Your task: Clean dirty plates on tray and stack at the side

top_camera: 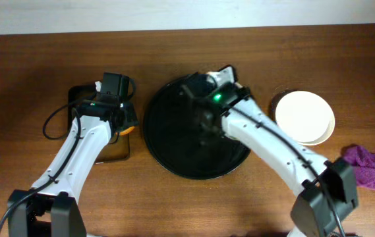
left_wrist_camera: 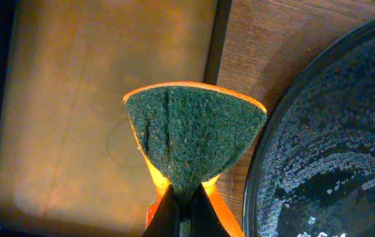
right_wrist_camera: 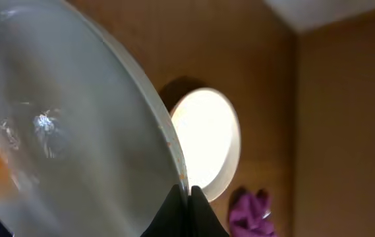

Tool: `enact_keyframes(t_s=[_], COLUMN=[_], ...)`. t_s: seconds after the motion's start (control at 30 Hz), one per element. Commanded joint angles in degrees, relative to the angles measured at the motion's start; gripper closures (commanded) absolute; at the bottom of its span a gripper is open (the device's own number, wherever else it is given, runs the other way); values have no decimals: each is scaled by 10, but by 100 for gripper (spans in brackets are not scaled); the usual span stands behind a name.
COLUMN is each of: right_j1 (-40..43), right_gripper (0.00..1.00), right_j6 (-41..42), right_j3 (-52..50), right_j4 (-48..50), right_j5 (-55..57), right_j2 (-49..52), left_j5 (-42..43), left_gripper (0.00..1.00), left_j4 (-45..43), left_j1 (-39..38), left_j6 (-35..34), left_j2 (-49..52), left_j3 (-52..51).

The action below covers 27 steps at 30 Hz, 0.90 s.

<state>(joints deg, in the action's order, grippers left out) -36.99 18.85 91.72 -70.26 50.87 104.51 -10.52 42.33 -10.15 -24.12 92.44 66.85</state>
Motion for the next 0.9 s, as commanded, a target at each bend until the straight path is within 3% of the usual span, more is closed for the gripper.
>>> enact_keyframes(t_s=[0.0,0.1,0.17,0.3,0.37,0.43,0.5,0.53,0.6,0.73,0.8,0.87], right_j1=[-53,-60,-42,104,205,336,435,482,530,550,550,550], right_gripper=[96,96,96,96,96,96,96,96,96,96,96,96], right_j6=[1,13,45,83,82,69,40,37,35,24,24,24], right_j3=[11,11,11,12,12,12,12,12,11,11,11,11], right_j4=[0,2,4,-4,-1,2,20,24,23,19,18,15], right_j5=[131,158,90,-96,-180,-299,-424,-482,-512,-514,-514,-514], right_j2=[-19,-19,-19,-40,-63,-68,-68,-67,-66,-66,-66,-66], left_j5=[2,2,2,-16,-76,-76,1,89,180,517,610,613], left_gripper=[100,100,100,100,100,100,100,100,100,100,100,100], left_j4=[-3,-3,-2,0,0,0,-4,-12,-16,-18,-21,-24], left_j1=[2,2,2,2,2,29,78,117,163,259,286,297], left_j6=[-7,-7,-7,22,75,75,108,163,224,363,377,375], left_j2=[-14,-14,-14,-14,-14,-14,-14,-11,1,104,163,224], left_j3=[1,1,1,0,-2,-3,-3,-3,-4,-4,-4,-4])
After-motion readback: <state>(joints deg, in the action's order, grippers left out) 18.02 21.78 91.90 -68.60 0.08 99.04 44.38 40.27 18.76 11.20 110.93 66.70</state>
